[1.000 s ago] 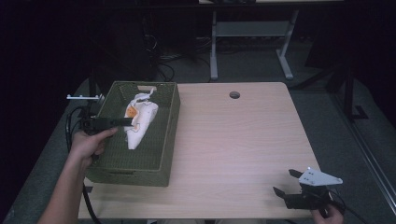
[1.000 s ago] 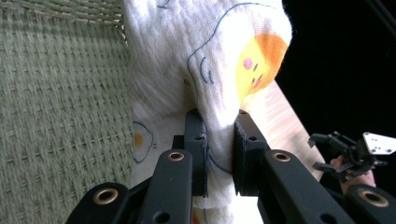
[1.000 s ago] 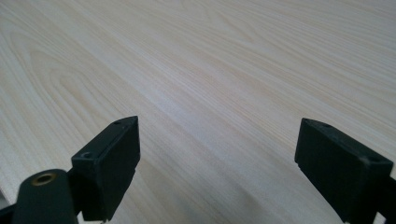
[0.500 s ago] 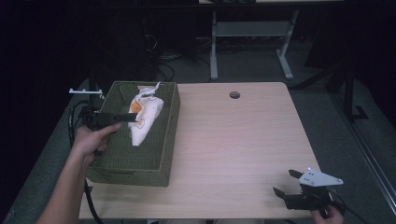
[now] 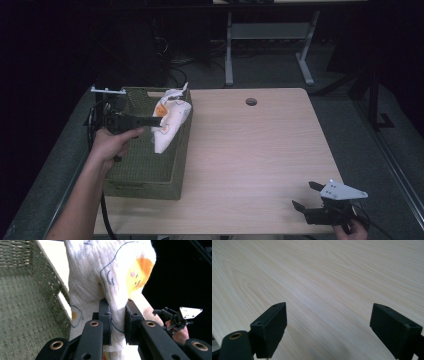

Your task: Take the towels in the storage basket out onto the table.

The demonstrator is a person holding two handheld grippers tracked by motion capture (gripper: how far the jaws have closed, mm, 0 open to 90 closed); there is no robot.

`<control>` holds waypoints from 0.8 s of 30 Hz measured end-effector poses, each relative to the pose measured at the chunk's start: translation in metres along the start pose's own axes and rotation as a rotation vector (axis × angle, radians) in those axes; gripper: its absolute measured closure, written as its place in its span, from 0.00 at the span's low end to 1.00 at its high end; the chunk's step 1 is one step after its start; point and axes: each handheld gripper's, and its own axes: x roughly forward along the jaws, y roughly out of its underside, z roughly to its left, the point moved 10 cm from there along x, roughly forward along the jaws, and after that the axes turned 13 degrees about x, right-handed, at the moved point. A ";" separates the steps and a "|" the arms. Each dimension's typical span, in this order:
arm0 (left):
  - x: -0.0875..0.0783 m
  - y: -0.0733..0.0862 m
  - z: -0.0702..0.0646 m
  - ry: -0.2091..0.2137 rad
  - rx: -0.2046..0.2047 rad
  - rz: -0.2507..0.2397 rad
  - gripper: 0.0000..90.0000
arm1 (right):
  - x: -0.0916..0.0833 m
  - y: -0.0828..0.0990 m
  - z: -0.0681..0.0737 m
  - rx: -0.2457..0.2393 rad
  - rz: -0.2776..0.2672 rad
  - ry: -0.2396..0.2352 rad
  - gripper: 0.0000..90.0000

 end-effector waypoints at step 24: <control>0.057 -0.015 -0.035 0.054 0.068 0.075 0.88 | -0.002 -0.002 0.002 0.006 -0.012 -0.010 0.15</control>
